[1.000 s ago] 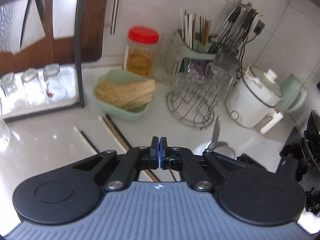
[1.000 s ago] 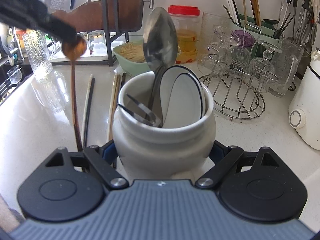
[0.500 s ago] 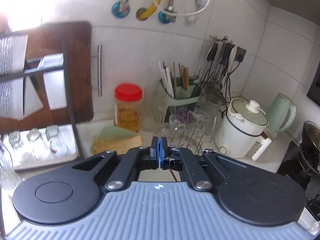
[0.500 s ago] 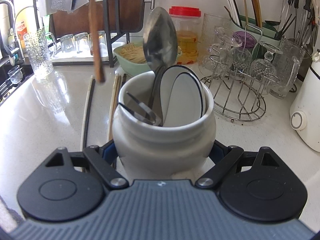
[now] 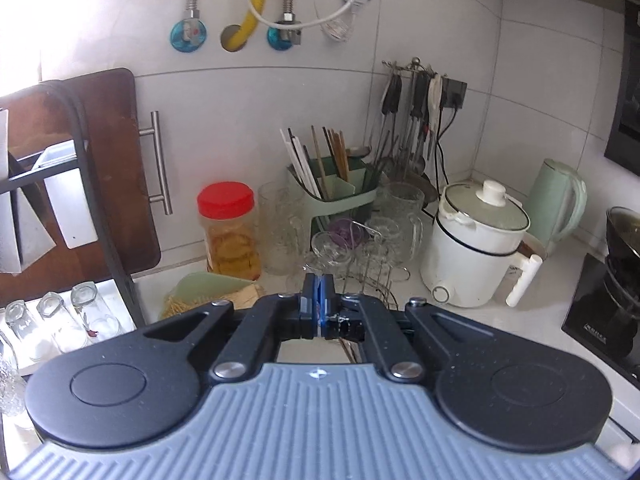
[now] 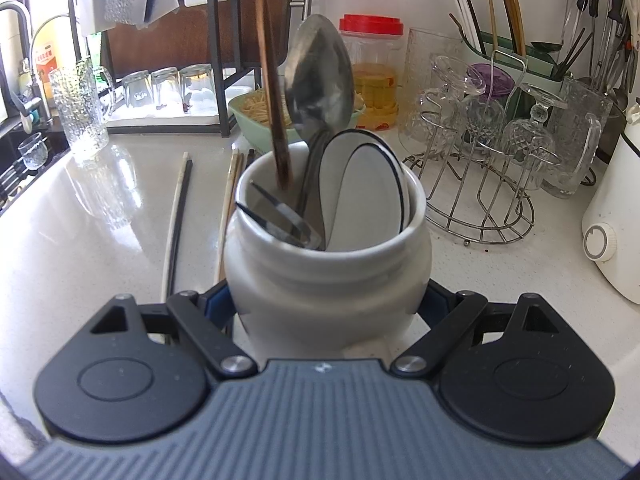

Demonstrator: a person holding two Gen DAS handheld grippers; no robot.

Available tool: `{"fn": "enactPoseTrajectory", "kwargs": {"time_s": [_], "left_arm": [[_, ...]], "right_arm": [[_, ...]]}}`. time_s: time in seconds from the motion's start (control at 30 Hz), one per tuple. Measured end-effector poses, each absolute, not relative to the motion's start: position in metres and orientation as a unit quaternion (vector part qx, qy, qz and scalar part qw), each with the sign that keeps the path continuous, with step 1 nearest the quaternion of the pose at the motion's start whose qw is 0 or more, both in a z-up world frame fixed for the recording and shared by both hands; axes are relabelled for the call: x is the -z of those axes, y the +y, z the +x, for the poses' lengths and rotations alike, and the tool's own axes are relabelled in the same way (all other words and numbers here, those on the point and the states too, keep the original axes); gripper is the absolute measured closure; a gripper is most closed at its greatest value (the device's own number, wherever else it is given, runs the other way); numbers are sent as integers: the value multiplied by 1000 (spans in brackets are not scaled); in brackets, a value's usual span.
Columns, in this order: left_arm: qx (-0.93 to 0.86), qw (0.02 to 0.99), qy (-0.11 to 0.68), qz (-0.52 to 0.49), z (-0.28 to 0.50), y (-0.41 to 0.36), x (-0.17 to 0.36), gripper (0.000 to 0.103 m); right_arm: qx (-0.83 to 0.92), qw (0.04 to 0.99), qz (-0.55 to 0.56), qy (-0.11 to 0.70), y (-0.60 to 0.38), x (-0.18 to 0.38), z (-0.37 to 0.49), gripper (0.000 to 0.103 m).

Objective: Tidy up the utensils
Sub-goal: 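Lift the copper spoon with the left tool and lower it into the mug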

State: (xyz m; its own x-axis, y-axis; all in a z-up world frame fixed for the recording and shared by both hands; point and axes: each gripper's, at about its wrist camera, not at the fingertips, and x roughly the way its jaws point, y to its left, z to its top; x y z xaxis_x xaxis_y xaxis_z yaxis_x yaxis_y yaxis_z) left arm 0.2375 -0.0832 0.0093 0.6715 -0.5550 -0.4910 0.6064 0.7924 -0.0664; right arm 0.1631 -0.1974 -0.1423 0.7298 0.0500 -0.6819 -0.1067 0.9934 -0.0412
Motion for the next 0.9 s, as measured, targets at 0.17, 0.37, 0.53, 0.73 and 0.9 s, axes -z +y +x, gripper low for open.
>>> {"fn": "enactPoseTrajectory", "kwargs": {"time_s": [0.17, 0.37, 0.53, 0.73, 0.9], "left_arm": [[321, 911, 250, 72, 232, -91, 2, 102], [340, 899, 260, 90, 225, -97, 9, 102], [357, 888, 272, 102, 218, -103, 15, 102], [372, 872, 302, 103, 219, -108, 24, 102], [381, 858, 327, 111, 219, -115, 32, 101]], "right_arm": [[-42, 930, -38, 364, -197, 142, 163, 12], [-43, 930, -36, 364, -198, 143, 165, 12], [-44, 930, -35, 363, -197, 144, 165, 12], [-44, 930, -35, 363, -197, 144, 165, 12], [-46, 931, -34, 361, -197, 145, 164, 12]]}}
